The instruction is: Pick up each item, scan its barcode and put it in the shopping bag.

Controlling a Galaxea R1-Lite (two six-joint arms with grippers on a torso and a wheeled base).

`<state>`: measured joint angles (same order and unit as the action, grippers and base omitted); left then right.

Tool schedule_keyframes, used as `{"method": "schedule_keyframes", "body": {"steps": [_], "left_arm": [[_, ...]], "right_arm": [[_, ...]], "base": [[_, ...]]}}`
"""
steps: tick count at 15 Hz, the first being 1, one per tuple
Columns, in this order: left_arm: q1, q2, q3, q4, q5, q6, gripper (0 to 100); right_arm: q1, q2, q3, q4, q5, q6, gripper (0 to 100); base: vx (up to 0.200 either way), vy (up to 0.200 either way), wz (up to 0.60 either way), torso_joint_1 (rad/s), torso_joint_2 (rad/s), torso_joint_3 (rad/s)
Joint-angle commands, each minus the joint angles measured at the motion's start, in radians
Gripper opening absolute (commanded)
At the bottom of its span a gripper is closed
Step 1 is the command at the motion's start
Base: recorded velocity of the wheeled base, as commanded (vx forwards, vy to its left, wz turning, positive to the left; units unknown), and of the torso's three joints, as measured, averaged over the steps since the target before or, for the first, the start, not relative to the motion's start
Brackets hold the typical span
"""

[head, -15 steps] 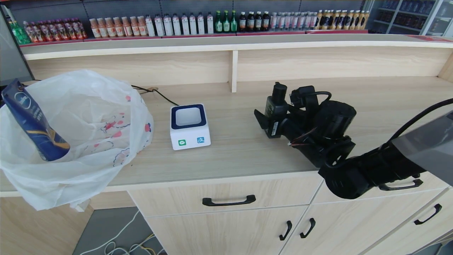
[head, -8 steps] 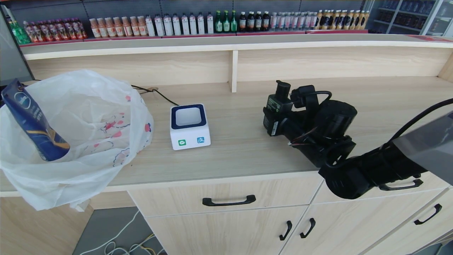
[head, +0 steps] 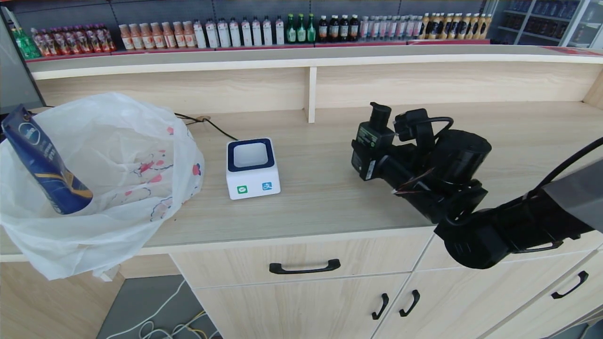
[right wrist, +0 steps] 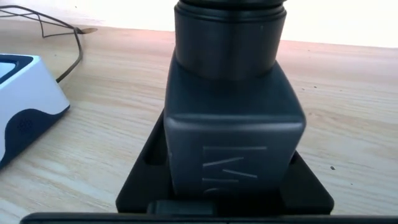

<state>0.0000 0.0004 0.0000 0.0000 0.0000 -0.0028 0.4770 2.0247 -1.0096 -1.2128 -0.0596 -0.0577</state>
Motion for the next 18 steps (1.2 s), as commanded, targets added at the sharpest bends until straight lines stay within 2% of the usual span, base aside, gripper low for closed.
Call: {"method": "schedule_keyframes", "body": {"steps": [1, 4, 8, 14, 18], "left_arm": [[0.000, 0.000, 0.000, 0.000, 0.000, 0.000, 100], [-0.002, 0.000, 0.000, 0.000, 0.000, 0.000, 100], [0.000, 0.000, 0.000, 0.000, 0.000, 0.000, 100], [0.000, 0.000, 0.000, 0.000, 0.000, 0.000, 100], [0.000, 0.000, 0.000, 0.000, 0.000, 0.000, 100]], "right_arm": [[0.014, -0.072, 0.075, -0.057, -0.002, -0.004, 0], [0.022, -0.190, 0.192, -0.091, 0.003, -0.001, 0], [0.098, -0.374, 0.307, -0.090, 0.000, -0.001, 0], [0.103, -0.551, 0.444, -0.088, 0.004, 0.006, 0], [0.103, -0.581, 0.491, -0.090, 0.010, 0.087, 0]], "base": [[0.000, 0.000, 0.00, 0.000, 0.00, 0.000], [0.000, 0.000, 0.00, 0.000, 0.00, 0.000], [0.000, 0.000, 0.00, 0.000, 0.00, 0.000], [0.000, 0.000, 0.00, 0.000, 0.00, 0.000], [0.000, 0.000, 0.00, 0.000, 0.00, 0.000]]}}
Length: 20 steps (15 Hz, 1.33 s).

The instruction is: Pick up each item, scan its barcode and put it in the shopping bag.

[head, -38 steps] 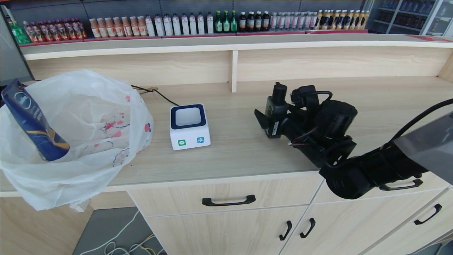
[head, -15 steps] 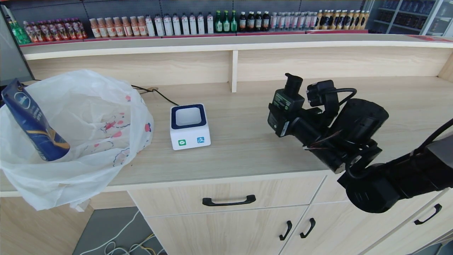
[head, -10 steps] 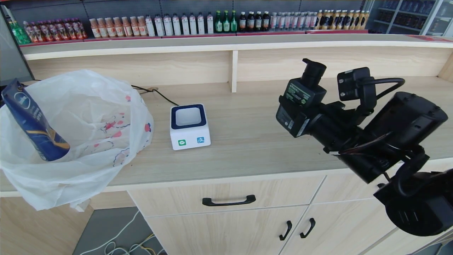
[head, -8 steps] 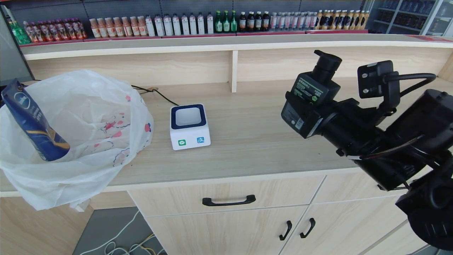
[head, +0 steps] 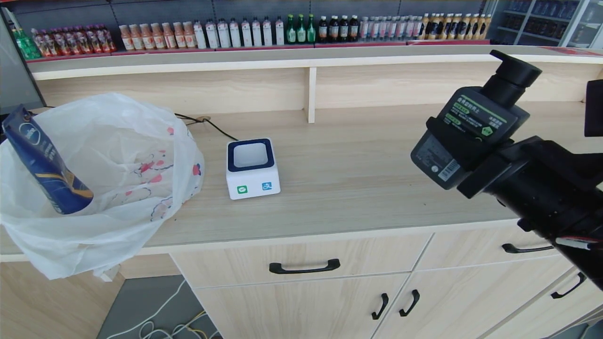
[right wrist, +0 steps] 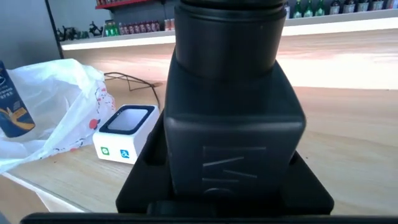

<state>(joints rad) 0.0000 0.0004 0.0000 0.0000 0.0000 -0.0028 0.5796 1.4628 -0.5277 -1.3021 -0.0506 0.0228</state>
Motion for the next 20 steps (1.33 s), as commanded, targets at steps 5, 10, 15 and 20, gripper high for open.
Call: {"method": "schedule_keyframes", "body": {"steps": [5, 10, 15, 20], "left_arm": [[0.000, 0.000, 0.000, 0.000, 0.000, 0.000, 100], [0.000, 0.000, 0.000, 0.000, 0.000, 0.000, 100], [0.000, 0.000, 0.000, 0.000, 0.000, 0.000, 100], [0.000, 0.000, 0.000, 0.000, 0.000, 0.000, 100]], "right_arm": [[0.000, -0.013, 0.031, 0.000, 0.012, 0.134, 0], [0.002, 0.025, 0.060, -0.008, 0.152, 0.270, 0], [0.028, 0.149, 0.040, -0.137, 0.265, 0.462, 0], [0.029, 0.268, 0.029, -0.269, 0.512, 0.473, 0]], "base": [[0.000, 0.000, 0.00, 0.000, 0.00, 0.000], [0.000, 0.000, 0.00, 0.000, 0.00, 0.000], [0.000, 0.000, 0.00, 0.000, 0.00, 0.000], [0.000, 0.000, 0.00, 0.000, 0.00, 0.000]]}}
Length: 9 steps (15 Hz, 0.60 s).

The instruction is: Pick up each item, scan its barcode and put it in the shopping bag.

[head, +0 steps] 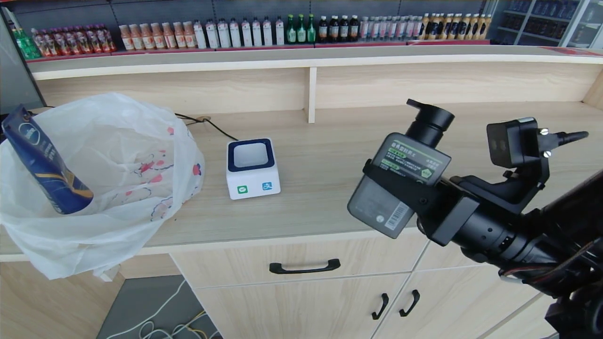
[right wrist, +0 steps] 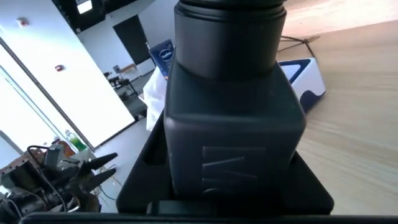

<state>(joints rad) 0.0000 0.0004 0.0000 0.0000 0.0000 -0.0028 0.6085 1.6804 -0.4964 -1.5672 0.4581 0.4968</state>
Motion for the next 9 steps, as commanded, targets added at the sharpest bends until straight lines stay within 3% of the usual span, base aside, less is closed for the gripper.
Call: {"method": "schedule_keyframes", "body": {"steps": [1, 5, 9], "left_arm": [[0.000, 0.000, 0.000, 0.000, 0.000, 0.000, 100], [0.000, 0.000, 0.000, 0.000, 0.000, 0.000, 100], [0.000, 0.000, 0.000, 0.000, 0.000, 0.000, 100]], "right_arm": [[0.000, 0.055, -0.007, -0.004, 0.044, 0.039, 0], [0.000, 0.113, -0.091, -0.004, 0.194, 0.117, 0], [0.014, 0.142, -0.145, -0.004, 0.205, 0.177, 0]], "base": [[0.000, 0.000, 0.00, 0.000, 0.00, 0.000], [0.000, 0.000, 0.00, 0.000, 0.00, 0.000], [0.000, 0.000, 0.00, 0.000, 0.00, 0.000]]}}
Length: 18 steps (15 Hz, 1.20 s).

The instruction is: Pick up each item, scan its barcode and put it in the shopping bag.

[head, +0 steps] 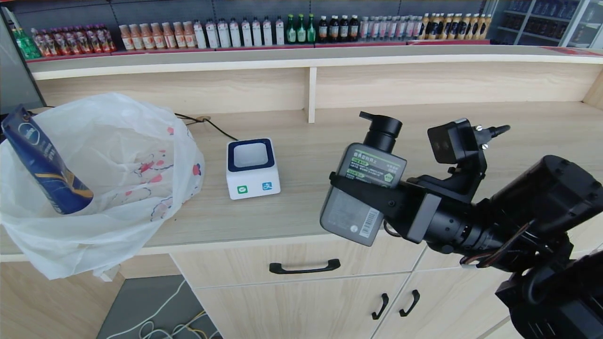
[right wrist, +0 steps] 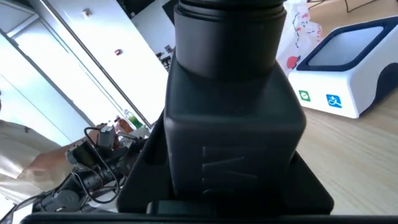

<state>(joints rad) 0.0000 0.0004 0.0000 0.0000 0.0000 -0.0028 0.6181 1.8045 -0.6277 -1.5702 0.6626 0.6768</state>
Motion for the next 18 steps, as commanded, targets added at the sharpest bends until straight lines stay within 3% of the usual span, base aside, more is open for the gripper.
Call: {"method": "schedule_keyframes", "body": {"steps": [1, 4, 18], "left_arm": [[0.000, 0.000, 0.000, 0.000, 0.000, 0.000, 100], [0.000, 0.000, 0.000, 0.000, 0.000, 0.000, 100], [0.000, 0.000, 0.000, 0.000, 0.000, 0.000, 100]], "right_arm": [[0.008, 0.007, -0.017, -0.001, 0.005, 0.027, 0], [0.025, -0.034, -0.015, -0.001, 0.051, 0.027, 0], [0.075, -0.042, -0.017, -0.001, 0.049, 0.029, 0]], "base": [[0.000, 0.000, 0.00, 0.000, 0.00, 0.000], [0.000, 0.000, 0.00, 0.000, 0.00, 0.000], [0.000, 0.000, 0.00, 0.000, 0.00, 0.000]]}}
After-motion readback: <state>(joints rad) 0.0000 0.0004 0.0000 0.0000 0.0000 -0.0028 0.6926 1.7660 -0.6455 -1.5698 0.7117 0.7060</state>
